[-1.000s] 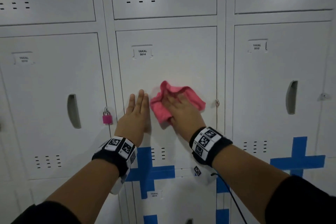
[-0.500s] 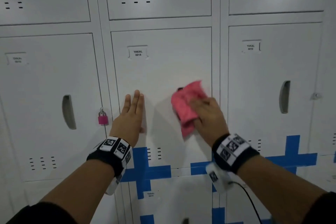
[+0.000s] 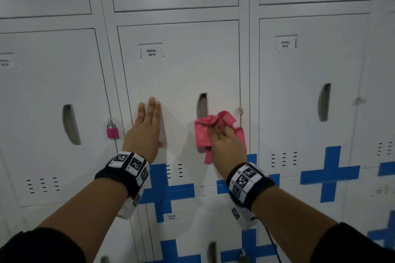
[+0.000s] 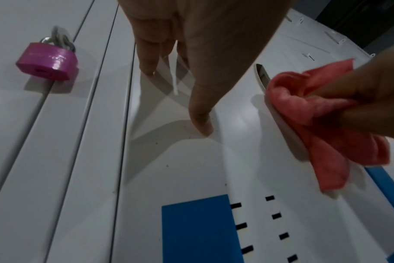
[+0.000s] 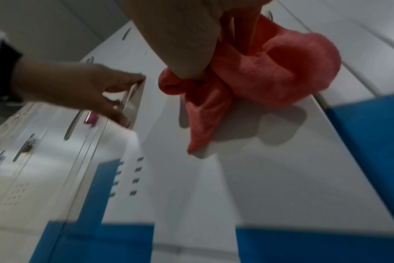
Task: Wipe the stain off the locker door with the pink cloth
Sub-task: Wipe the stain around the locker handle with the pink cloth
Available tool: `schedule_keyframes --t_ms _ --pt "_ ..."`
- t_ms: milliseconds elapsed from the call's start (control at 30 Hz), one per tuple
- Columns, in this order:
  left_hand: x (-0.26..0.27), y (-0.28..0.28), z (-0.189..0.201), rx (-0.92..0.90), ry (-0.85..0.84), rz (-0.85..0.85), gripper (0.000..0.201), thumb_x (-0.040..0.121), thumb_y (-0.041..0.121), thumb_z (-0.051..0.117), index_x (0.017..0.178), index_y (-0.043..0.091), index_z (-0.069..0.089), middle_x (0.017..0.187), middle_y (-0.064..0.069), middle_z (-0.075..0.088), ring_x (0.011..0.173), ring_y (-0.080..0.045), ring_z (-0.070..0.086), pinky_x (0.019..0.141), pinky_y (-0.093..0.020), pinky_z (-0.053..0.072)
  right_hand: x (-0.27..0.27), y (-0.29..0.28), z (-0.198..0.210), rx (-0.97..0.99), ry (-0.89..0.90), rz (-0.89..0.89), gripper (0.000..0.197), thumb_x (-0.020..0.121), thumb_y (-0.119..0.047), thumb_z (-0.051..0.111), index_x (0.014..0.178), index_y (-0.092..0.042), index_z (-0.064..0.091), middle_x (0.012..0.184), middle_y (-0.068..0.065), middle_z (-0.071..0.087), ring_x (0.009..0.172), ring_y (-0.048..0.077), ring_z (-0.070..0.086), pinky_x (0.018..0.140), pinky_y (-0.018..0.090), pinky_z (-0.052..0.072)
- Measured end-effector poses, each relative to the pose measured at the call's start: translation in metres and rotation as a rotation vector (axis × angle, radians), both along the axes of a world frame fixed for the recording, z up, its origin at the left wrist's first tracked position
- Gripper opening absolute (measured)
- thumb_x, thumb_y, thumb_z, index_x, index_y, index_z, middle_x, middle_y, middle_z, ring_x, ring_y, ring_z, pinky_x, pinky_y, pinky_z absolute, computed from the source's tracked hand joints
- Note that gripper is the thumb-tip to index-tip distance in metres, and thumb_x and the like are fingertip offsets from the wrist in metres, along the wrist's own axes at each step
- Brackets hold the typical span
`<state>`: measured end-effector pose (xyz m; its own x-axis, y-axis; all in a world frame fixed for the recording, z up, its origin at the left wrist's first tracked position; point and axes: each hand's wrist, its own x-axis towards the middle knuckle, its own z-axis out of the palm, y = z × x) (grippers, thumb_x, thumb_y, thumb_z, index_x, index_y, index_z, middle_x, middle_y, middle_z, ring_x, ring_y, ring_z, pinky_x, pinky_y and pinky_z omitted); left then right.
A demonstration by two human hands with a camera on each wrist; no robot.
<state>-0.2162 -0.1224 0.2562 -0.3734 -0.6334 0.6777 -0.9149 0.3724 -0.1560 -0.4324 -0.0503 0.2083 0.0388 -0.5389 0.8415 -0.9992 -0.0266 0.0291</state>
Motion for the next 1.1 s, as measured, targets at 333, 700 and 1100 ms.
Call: schedule_keyframes --t_ms 333,700,1100 --pt "0.002 0.0 0.0 0.009 0.015 -0.034 0.118 0.081 0.021 0.075 0.146 0.014 -0.023 0.155 -0.001 -0.029 0.146 -0.028 -0.012 0.093 -0.034 0.053 0.012 0.018 -0.022 -0.019 0.055 0.168 0.038 0.076 -0.022 0.074 0.11 -0.007 0.068 0.099 0.006 0.072 0.098 0.027 0.058 0.082 0.039 0.055" --pt "0.004 0.0 0.003 0.01 0.0 -0.033 0.122 0.078 0.03 0.077 0.147 0.012 -0.022 0.156 -0.002 -0.029 0.145 -0.028 -0.014 0.098 -0.036 0.049 0.019 -0.009 0.047 0.041 0.075 -0.11 0.015 0.079 -0.016 0.057 0.088 -0.007 0.065 0.094 0.011 0.056 0.091 0.031 0.048 0.074 0.042 0.044" --pt "0.003 0.003 0.002 0.014 0.015 -0.042 0.121 0.077 0.029 0.077 0.148 0.013 -0.02 0.155 -0.001 -0.027 0.146 -0.028 -0.012 0.102 -0.038 0.045 0.019 -0.012 0.016 -0.001 -0.059 -0.038 0.012 0.077 -0.014 0.067 0.085 -0.005 0.067 0.098 0.012 0.059 0.095 0.029 0.05 0.079 0.04 0.049"
